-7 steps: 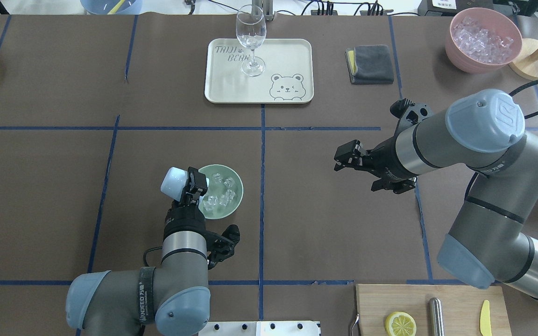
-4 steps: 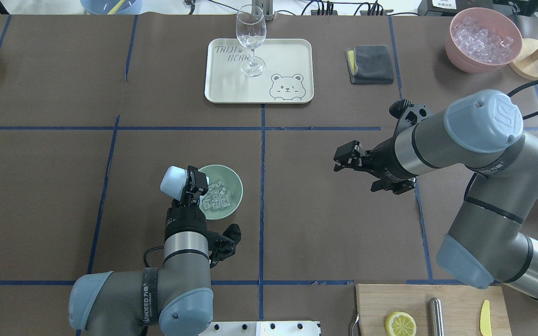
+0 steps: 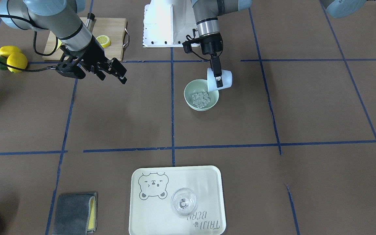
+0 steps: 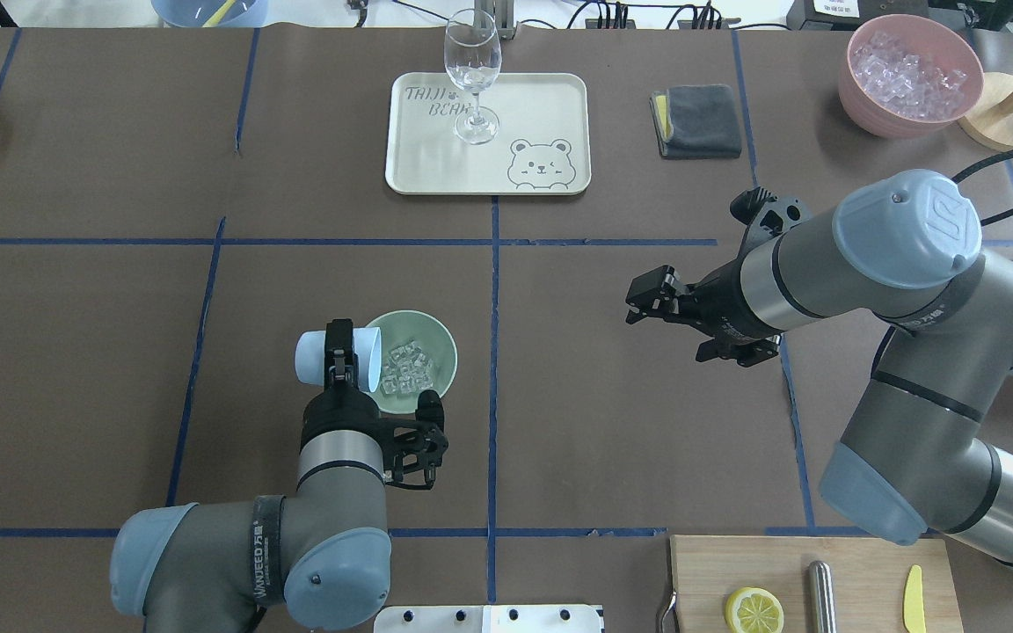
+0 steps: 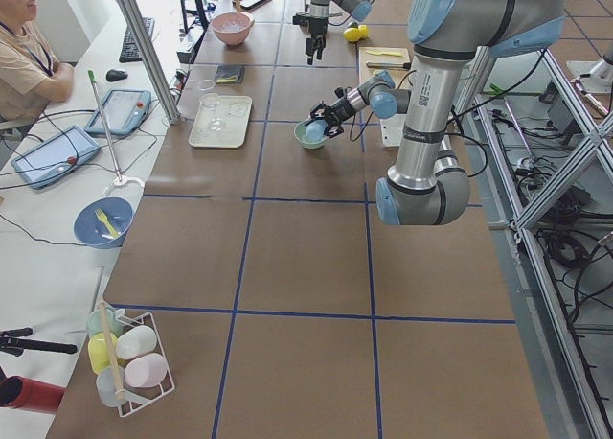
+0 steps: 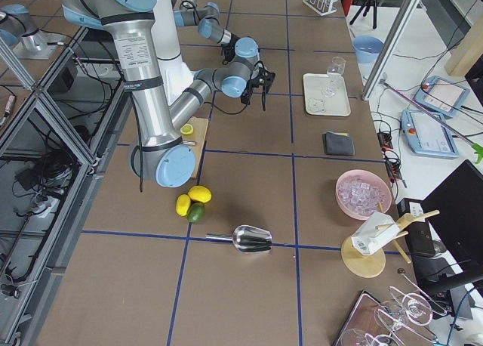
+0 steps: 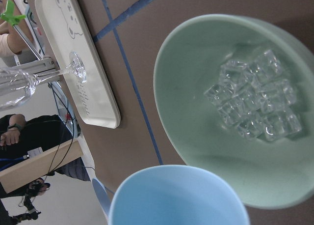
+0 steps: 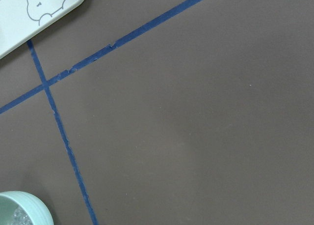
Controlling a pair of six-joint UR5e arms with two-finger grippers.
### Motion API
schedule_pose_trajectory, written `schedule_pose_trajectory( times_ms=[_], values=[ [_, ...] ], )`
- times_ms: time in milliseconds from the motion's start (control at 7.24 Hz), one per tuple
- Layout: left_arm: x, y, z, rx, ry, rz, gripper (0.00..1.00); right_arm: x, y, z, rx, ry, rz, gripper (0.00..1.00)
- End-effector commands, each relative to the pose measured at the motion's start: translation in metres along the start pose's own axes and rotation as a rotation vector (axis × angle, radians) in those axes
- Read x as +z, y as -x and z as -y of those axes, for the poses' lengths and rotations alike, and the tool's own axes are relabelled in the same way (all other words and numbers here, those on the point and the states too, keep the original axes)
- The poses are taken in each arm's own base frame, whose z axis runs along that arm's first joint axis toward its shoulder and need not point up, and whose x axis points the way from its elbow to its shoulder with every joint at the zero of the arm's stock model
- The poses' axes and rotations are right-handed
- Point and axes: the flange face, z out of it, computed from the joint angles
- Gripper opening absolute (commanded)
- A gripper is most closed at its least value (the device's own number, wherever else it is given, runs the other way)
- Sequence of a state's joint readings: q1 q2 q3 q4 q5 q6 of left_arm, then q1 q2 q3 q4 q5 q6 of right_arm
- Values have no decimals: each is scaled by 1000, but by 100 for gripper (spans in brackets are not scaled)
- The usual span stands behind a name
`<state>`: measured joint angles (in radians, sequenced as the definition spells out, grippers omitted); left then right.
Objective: Pour ice into bowl
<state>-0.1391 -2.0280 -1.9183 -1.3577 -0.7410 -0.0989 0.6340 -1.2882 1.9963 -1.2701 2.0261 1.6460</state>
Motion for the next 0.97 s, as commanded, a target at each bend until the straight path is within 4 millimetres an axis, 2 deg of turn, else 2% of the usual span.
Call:
schedule_pose_trajectory(
  times_ms=[0, 138, 415, 553, 691, 829],
  values=[
    [15, 24, -15, -658, 97, -172, 0, 1, 1, -1, -3, 0, 0, 100],
    [22, 26, -41, -910, 143, -156, 0, 0, 3, -1, -6, 1, 4, 100],
    [15, 41, -68, -1161, 136, -115, 0, 0, 5, -2, -11, -7, 9, 100],
    [17, 47, -73, -1250, 106, -57, 0, -1, 7, -2, -12, -10, 12, 100],
    [23, 48, -84, -1306, 77, 10, 0, -1, 7, -3, -15, -8, 12, 100],
    [31, 44, -105, -1422, 42, 24, 0, -1, 8, -2, -16, -16, 13, 100]
  ],
)
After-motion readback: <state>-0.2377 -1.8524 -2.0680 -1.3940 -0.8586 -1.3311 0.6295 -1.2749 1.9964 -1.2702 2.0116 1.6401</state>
